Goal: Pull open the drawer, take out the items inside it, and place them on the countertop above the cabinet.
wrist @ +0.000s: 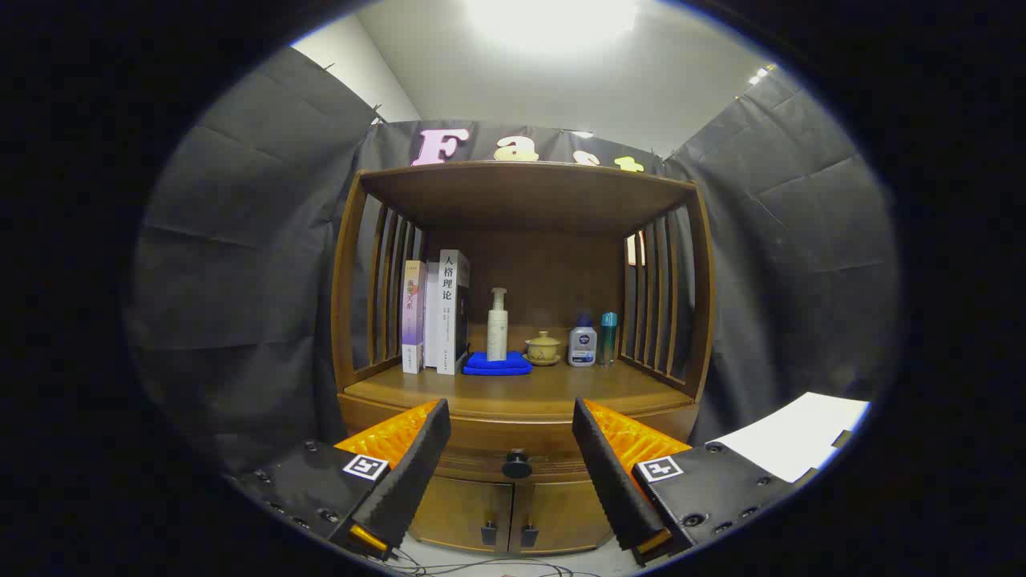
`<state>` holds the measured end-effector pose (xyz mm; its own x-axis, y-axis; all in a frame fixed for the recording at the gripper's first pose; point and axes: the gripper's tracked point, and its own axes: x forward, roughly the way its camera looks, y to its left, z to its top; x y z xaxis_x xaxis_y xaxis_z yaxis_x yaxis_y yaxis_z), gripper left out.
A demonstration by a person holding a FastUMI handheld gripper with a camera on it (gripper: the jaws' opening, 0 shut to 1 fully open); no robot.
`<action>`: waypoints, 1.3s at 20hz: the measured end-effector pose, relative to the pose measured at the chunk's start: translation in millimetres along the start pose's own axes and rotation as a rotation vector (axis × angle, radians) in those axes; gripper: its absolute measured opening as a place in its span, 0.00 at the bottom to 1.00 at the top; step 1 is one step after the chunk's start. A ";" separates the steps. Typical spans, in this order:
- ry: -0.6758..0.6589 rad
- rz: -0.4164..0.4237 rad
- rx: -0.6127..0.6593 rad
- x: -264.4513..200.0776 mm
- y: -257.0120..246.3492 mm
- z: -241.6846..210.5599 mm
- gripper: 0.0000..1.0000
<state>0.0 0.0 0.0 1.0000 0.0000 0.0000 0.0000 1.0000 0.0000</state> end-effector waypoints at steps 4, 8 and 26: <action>-0.006 -0.013 0.016 3.5 0.6 0.0 0.97; -0.011 -0.013 0.027 3.9 1.0 2.5 0.97; -0.078 -0.009 -0.022 -11.8 14.4 27.5 0.97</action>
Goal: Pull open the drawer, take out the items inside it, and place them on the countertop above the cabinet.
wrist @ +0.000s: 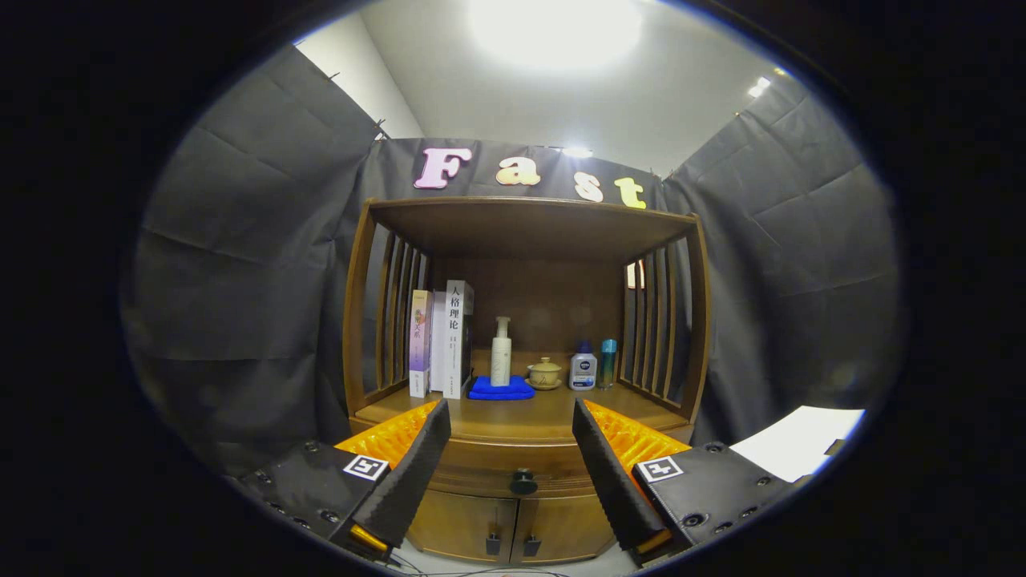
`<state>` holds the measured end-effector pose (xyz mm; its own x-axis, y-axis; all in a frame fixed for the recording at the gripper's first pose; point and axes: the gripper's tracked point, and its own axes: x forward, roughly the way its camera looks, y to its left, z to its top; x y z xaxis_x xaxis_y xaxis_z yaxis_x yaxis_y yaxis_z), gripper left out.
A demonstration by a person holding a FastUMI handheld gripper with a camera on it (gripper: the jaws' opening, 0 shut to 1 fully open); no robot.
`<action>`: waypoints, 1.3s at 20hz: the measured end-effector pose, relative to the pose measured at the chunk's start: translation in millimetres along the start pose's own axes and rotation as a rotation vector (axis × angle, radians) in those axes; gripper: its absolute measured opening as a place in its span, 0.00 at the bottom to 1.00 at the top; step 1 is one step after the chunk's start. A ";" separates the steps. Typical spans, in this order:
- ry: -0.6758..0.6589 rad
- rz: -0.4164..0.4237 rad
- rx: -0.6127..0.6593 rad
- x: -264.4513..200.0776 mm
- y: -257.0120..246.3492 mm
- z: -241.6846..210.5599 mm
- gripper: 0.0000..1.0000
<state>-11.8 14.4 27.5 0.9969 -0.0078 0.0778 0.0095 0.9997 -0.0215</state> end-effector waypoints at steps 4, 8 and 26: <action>0.025 -0.019 -0.051 11.6 -1.9 -20.5 0.97; 0.058 0.019 0.019 24.5 16.6 -50.5 0.97; 0.154 -0.009 0.028 132.8 6.1 -160.1 0.97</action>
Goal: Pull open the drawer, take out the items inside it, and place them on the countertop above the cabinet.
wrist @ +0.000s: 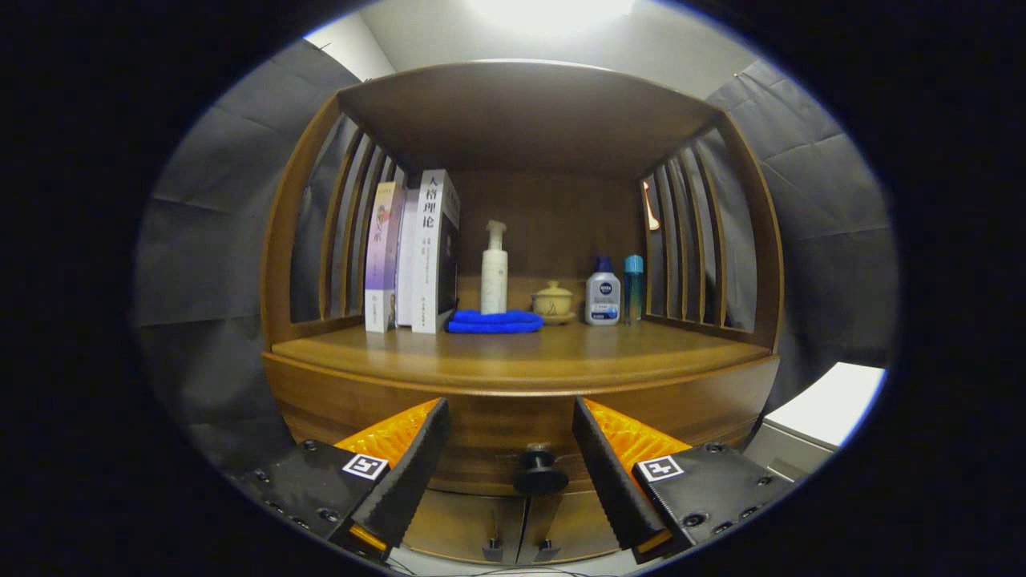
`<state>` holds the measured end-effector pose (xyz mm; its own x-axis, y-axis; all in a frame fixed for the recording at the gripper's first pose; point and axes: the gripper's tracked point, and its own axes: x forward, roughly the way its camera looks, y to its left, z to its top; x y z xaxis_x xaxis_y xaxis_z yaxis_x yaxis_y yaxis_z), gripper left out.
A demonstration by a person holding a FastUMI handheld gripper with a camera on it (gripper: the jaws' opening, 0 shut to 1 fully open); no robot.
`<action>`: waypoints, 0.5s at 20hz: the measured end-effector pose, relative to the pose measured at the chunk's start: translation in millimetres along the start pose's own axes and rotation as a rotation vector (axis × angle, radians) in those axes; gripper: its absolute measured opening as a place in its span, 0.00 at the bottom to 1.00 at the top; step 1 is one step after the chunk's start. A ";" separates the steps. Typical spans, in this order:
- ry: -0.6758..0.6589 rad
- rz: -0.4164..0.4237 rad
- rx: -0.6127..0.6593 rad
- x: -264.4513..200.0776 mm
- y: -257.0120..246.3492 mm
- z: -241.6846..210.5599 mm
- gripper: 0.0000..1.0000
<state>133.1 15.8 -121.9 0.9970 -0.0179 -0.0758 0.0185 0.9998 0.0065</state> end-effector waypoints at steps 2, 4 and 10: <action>0.021 0.013 -0.001 1.6 1.1 -17.8 0.97; 0.047 0.025 -0.036 4.3 0.9 -32.8 0.95; 0.045 0.010 -0.022 8.9 -9.5 -38.8 0.75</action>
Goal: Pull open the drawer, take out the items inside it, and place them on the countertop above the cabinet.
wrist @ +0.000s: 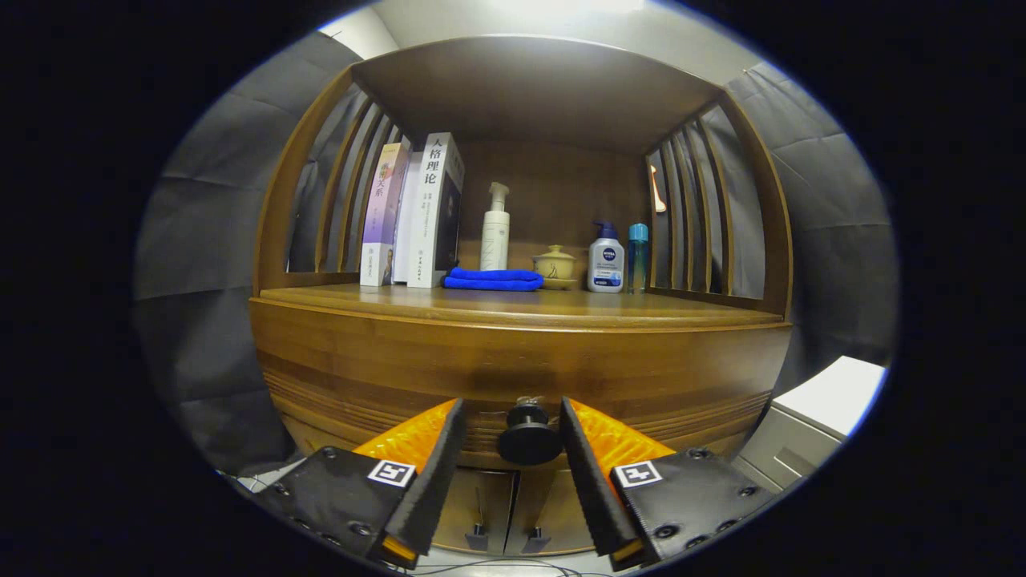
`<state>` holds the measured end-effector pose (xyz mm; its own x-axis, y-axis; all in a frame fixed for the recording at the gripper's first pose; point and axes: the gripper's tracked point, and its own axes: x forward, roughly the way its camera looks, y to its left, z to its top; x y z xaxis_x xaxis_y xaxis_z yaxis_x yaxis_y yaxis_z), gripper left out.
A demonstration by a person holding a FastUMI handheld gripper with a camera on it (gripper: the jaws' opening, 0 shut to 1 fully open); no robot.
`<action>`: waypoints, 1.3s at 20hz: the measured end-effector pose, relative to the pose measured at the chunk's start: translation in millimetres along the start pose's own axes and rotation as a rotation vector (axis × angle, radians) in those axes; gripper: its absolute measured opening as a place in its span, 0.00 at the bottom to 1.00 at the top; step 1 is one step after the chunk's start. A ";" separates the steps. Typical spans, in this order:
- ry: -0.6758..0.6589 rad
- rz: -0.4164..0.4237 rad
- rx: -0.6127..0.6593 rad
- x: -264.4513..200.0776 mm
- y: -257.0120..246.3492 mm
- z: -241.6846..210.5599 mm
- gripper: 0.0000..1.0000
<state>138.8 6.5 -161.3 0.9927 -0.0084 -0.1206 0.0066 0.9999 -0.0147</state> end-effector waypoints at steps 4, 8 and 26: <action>0.039 -0.001 -0.005 3.5 -6.3 -16.8 0.62; 0.043 0.007 -0.038 2.1 -7.7 -21.3 0.48; 0.066 0.001 -0.046 -20.2 -6.7 -24.9 0.25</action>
<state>115.7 -0.3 -183.5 0.9826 -0.0096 -0.1857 -0.0017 0.9982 -0.0605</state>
